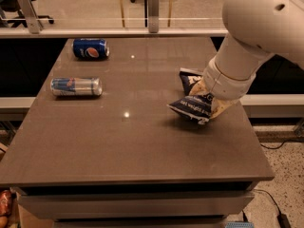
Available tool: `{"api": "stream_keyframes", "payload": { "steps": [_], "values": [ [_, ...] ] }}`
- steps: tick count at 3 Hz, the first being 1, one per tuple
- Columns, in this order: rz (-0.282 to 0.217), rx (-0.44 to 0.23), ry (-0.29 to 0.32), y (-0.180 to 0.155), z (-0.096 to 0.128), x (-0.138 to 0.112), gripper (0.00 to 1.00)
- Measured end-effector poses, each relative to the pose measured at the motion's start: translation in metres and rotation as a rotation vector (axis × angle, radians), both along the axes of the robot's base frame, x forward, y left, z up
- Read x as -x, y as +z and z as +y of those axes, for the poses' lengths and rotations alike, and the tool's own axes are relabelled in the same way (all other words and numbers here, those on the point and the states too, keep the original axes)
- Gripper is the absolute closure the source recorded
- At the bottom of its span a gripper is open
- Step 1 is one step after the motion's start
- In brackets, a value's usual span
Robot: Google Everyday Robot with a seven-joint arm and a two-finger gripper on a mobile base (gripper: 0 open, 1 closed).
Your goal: Move blue chip bag near pepsi can
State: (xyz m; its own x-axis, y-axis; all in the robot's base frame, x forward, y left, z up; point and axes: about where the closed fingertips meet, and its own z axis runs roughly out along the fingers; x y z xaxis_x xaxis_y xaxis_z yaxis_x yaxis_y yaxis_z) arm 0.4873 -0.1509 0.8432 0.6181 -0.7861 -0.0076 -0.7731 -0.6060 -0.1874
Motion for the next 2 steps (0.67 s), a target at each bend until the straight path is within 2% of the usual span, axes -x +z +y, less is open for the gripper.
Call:
{"api": "stream_keyframes", "payload": {
  "steps": [2],
  "values": [
    [-0.073,0.068,0.032,0.039,-0.003,-0.021,1.00]
  ]
}}
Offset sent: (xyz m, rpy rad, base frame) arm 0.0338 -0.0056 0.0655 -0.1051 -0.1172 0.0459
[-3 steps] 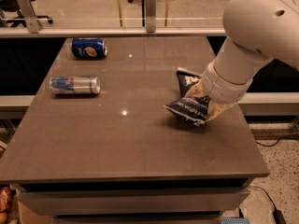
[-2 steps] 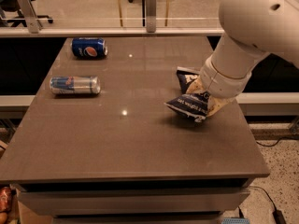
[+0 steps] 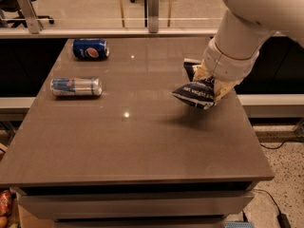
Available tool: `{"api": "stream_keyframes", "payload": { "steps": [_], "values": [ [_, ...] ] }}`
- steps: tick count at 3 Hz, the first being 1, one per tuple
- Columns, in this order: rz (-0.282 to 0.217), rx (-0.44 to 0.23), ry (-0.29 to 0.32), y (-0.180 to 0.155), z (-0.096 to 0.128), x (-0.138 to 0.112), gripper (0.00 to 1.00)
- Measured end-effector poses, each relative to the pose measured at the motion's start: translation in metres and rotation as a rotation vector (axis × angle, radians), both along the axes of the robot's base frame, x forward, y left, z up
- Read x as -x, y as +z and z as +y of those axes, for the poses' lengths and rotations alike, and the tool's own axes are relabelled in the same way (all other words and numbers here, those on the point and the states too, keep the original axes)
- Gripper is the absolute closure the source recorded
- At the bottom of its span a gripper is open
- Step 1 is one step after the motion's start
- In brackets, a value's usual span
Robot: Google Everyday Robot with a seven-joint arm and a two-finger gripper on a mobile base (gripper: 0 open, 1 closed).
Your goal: Move blue chip bag near pepsi can
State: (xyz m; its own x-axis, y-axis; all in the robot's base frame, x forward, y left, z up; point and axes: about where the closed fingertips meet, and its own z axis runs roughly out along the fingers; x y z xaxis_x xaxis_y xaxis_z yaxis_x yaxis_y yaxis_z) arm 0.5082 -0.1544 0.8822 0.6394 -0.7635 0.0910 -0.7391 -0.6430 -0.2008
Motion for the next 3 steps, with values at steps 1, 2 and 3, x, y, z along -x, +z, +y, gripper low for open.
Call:
{"api": "stream_keyframes", "payload": {
  "steps": [1,2,3],
  "values": [
    [-0.049,0.035,0.010,0.021,0.000,-0.009,1.00],
    [-0.089,0.062,0.018,0.035,-0.001,-0.024,1.00],
    [-0.128,0.081,0.042,0.043,0.003,-0.048,1.00]
  ]
}}
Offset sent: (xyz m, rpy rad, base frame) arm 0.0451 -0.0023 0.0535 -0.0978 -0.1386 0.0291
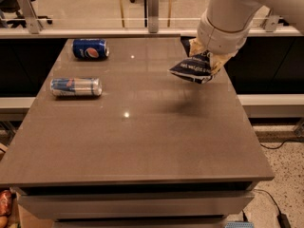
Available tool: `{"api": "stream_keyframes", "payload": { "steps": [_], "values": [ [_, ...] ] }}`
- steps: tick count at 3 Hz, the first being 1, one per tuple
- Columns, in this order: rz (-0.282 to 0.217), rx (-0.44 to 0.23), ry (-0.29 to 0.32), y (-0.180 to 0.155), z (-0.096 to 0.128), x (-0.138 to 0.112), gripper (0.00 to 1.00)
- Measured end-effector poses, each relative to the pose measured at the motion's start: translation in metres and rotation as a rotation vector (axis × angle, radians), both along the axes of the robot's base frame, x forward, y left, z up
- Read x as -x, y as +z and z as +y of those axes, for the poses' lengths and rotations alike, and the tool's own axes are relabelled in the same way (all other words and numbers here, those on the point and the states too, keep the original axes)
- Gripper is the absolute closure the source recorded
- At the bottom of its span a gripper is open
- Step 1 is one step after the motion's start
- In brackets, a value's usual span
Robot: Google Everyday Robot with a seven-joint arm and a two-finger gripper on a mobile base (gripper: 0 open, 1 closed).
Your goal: Move blue chip bag near pepsi can
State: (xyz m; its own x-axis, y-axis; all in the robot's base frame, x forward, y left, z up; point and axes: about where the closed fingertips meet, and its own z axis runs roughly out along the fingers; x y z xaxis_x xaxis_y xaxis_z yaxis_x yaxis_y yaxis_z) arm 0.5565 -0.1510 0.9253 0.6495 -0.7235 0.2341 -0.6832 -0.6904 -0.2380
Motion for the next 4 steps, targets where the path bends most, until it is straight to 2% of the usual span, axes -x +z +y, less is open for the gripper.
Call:
{"api": "stream_keyframes", "payload": {
  "steps": [2,4],
  "values": [
    [-0.030,-0.002,0.099,-0.001,0.015,-0.057,1.00],
    [-0.012,-0.028,0.242,-0.015,0.028,-0.104,1.00]
  ]
}}
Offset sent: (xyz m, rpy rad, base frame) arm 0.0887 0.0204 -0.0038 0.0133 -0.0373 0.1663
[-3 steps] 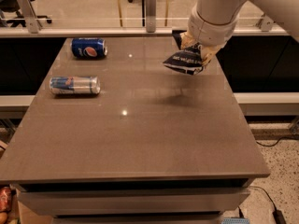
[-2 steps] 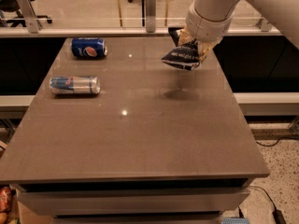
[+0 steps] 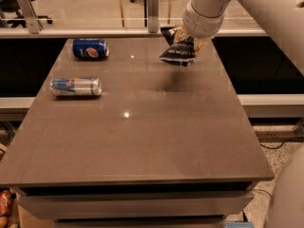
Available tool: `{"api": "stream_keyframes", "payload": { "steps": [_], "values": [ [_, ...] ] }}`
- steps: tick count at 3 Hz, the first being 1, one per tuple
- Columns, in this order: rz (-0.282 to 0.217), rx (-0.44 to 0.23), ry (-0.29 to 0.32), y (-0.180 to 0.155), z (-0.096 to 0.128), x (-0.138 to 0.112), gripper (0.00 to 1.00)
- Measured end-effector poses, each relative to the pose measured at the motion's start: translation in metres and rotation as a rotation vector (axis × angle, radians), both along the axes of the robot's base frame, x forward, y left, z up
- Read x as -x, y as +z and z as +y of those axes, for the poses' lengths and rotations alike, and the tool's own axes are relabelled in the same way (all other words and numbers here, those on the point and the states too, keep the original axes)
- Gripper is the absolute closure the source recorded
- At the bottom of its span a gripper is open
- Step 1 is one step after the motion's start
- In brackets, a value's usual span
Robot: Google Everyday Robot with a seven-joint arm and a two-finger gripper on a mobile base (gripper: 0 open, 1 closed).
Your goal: Move blue chip bag near pepsi can
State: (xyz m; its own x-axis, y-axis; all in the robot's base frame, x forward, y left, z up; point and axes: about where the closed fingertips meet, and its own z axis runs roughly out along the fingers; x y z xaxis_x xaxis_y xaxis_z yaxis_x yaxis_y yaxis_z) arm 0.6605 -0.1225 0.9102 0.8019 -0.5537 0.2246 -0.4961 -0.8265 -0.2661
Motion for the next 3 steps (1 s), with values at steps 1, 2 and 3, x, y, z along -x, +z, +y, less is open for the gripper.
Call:
{"api": "stream_keyframes", "payload": {
  "steps": [1,2,3],
  "values": [
    [0.011,-0.011,0.058,-0.007,0.011,-0.022,1.00],
    [-0.005,-0.019,0.095,-0.011,0.033,-0.039,1.00],
    [-0.041,-0.031,0.093,-0.013,0.053,-0.050,1.00]
  ]
}}
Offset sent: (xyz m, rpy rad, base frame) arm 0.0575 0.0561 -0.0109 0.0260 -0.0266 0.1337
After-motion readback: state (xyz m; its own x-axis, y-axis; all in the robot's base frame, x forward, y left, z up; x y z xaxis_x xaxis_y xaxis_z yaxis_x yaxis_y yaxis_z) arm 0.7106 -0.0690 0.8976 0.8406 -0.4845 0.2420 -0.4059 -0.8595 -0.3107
